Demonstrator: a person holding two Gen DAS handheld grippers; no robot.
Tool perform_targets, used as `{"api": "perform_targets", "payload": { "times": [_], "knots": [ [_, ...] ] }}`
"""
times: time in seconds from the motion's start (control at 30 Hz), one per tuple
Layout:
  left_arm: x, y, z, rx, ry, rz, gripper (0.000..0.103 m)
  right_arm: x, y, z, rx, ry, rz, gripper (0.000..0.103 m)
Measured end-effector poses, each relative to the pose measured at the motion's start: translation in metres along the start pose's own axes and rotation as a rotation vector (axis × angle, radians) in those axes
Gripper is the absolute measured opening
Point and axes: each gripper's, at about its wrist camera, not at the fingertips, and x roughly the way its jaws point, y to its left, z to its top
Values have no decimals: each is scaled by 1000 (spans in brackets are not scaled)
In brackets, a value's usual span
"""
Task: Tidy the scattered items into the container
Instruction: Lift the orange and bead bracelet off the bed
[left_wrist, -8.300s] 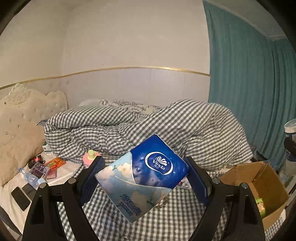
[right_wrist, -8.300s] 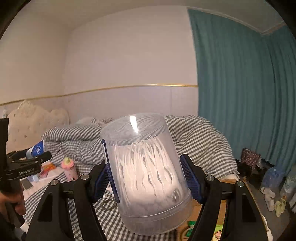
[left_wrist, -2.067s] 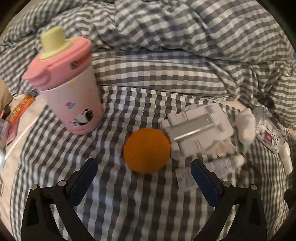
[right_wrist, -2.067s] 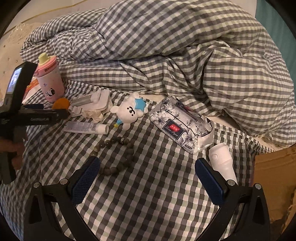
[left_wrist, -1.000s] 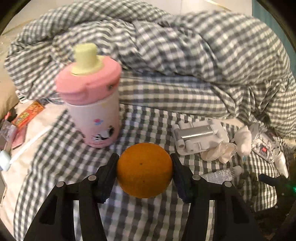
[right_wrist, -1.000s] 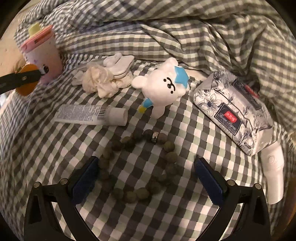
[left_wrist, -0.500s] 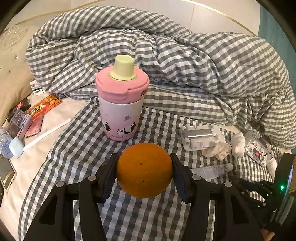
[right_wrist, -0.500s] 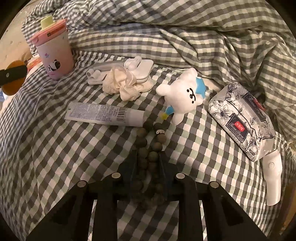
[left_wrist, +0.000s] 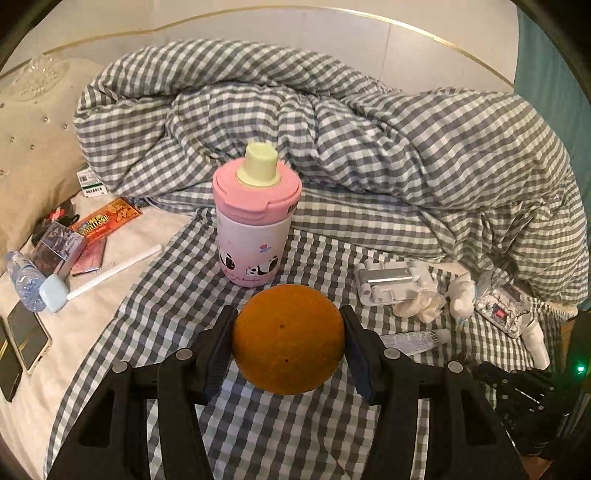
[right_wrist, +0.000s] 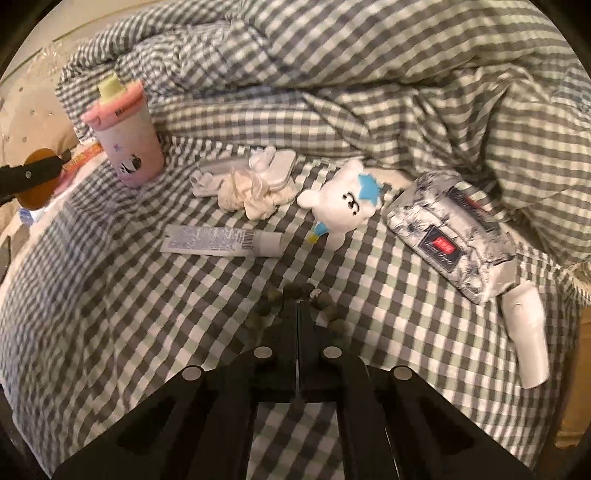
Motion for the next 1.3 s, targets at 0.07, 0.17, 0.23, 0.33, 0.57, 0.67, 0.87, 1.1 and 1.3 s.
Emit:
{"api": "perform_targets", "payload": {
  "times": [0.07,0.17,0.23,0.33,0.57,0.67,0.87,1.1,1.3],
  "knots": [
    [-7,-4,0,3,-7,-6,56,-10,-3,-4,-3,-1,0,0],
    [-17,-9,0,13,-23,-9,56,-20,-9,-7,13,-11,15,0],
    [-23,-11,0,14,-27,-15,56,-24,-13,-9,28,-18,31,0],
    [-30,-12,0,20,-30,-19,56,-28,-14,-9,21,-34,22,0],
    [-39,-3,-2,2,-46,-17,56,8,-21,-14,106,20,52,73],
    [-45,3,-5,-8,-44,-9,56,15,-13,-15,82,8,27,86],
    [-72,16,-16,-30,-58,-10,56,38,7,-18,-9,57,-21,89],
    [-105,15,-19,-23,-78,-29,56,38,8,-13,-23,69,-23,31],
    [-136,6,-17,-8,-115,-57,56,33,8,-13,-28,69,-12,23]
  ]
}}
